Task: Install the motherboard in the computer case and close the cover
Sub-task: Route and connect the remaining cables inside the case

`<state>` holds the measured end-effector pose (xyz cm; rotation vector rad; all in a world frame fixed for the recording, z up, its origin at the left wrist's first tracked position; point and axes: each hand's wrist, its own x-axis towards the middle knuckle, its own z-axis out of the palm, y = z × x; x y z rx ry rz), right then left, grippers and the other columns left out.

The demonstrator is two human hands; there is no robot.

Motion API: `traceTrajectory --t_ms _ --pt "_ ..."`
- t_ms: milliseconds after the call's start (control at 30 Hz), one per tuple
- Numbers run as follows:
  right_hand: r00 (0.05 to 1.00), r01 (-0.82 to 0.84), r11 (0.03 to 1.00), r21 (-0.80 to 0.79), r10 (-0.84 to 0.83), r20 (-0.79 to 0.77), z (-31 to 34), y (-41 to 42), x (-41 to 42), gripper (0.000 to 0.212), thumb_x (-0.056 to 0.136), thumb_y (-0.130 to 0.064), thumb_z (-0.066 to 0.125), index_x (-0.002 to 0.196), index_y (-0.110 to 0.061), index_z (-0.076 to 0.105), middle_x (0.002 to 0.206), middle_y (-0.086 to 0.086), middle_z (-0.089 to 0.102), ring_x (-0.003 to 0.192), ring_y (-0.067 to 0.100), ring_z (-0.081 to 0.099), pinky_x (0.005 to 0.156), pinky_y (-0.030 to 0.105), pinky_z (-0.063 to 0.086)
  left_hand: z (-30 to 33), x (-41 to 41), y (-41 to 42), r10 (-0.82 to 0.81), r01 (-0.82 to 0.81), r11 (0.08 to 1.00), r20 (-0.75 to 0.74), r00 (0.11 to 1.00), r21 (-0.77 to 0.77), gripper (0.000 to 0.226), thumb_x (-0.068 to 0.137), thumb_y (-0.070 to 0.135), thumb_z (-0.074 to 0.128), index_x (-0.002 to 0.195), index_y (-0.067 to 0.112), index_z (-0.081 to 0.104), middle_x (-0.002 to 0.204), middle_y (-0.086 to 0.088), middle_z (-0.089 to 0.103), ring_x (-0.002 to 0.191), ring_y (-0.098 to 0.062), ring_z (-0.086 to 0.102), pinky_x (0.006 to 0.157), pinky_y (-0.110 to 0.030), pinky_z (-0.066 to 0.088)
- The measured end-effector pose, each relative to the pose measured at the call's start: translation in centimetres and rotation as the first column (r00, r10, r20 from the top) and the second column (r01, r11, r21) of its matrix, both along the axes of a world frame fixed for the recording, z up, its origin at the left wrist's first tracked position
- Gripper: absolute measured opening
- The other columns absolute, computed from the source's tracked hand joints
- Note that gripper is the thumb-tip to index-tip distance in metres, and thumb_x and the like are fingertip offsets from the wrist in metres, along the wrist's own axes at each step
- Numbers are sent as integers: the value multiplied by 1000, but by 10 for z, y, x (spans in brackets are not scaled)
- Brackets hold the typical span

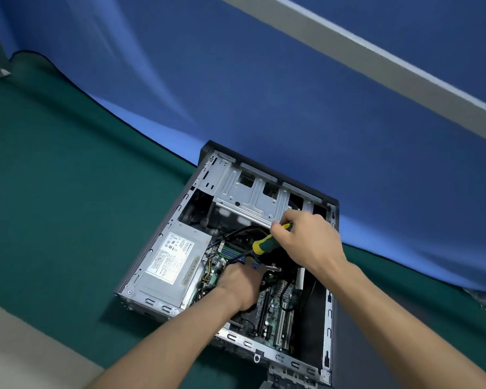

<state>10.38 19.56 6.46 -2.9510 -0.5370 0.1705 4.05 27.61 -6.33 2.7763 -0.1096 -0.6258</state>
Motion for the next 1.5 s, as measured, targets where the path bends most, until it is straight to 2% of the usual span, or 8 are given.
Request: traceTrajectory --t_ms 333,767,967,1100,1233,1367,1433,1500 --pt "998 -55 998 -22 55 -40 -11 7 3 25 86 -40 47 79 -20 60 60 -1 60 60 21 57 48 24 33 -4 2 2 -8 8 1000 -30 1000 -15 58 90 10 51 143 19 30 143 -19 35 107 -37 59 80 -36 50" --pt "998 -49 994 -95 45 -43 -2 17 1 28 86 -43 49 84 -19 61 59 -6 54 55 14 47 47 23 29 1 3 4 -64 65 998 -39 997 25 52 98 44 39 142 18 28 145 -19 29 107 -40 57 72 -39 49" --pt "950 -145 983 -113 106 -295 13 24 5 33 86 -41 55 106 -19 40 91 -1 55 82 23 54 58 31 34 -3 0 -5 -144 159 970 -95 985 186 57 101 34 34 150 22 8 154 -20 7 103 -37 59 44 -30 35" --pt "938 -226 971 -77 196 -288 14 25 1 25 92 -30 55 108 -18 42 106 5 51 89 26 53 68 33 38 -2 -1 -8 -232 261 933 -142 962 246 60 100 24 29 151 22 -2 155 -23 -7 106 -36 59 50 -31 47" --pt "942 -247 969 -32 232 -242 18 30 -1 20 92 -34 60 103 -20 50 103 4 56 87 24 54 65 30 37 -1 -1 -6 -209 231 940 -111 972 250 56 102 33 20 151 22 -6 156 -20 -6 103 -35 60 56 -35 53" --pt "948 -274 958 -85 254 -194 23 43 -5 32 92 -44 58 96 -13 53 83 5 57 74 25 54 53 30 34 0 -2 -2 -263 283 924 -109 959 257 52 103 27 23 151 26 2 156 -19 -5 91 -33 61 42 -29 41" --pt "950 -302 932 -200 277 -141 22 49 -8 42 94 -51 50 87 -10 47 70 3 50 68 26 52 48 30 31 0 -4 1 -275 280 917 -59 960 283 52 104 30 25 151 26 5 155 -18 0 82 -29 62 49 -31 51" --pt "949 -288 938 -194 252 -190 21 55 -11 39 95 -50 48 97 -11 44 80 2 45 75 27 52 56 32 37 1 -6 3 -227 225 945 -19 974 239 55 102 41 26 150 23 7 155 -18 5 82 -30 62 62 -35 55"
